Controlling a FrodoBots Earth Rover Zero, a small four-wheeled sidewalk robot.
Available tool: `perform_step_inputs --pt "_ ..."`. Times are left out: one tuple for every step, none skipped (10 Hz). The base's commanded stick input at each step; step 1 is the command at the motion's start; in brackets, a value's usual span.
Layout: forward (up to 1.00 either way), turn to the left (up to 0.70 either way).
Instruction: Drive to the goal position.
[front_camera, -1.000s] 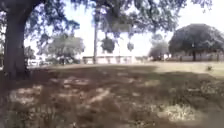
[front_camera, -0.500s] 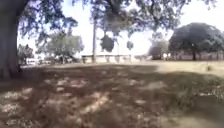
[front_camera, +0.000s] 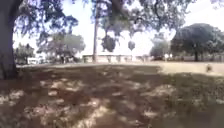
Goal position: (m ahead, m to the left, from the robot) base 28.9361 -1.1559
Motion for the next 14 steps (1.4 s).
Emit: perform_step_inputs --pt "0.7 0.0" --pt "0.7 0.0" --pt "0.7 0.0" --pt "0.7 0.0" --pt "0.7 0.0" --pt "0.7 0.0" --pt "0.7 0.0" --pt "0.7 0.0" --pt "0.7 0.0" --pt "0.7 0.0" --pt "0.7 0.0" --pt "0.7 0.0" --pt "0.7 0.0" --pt "0.7 0.0"
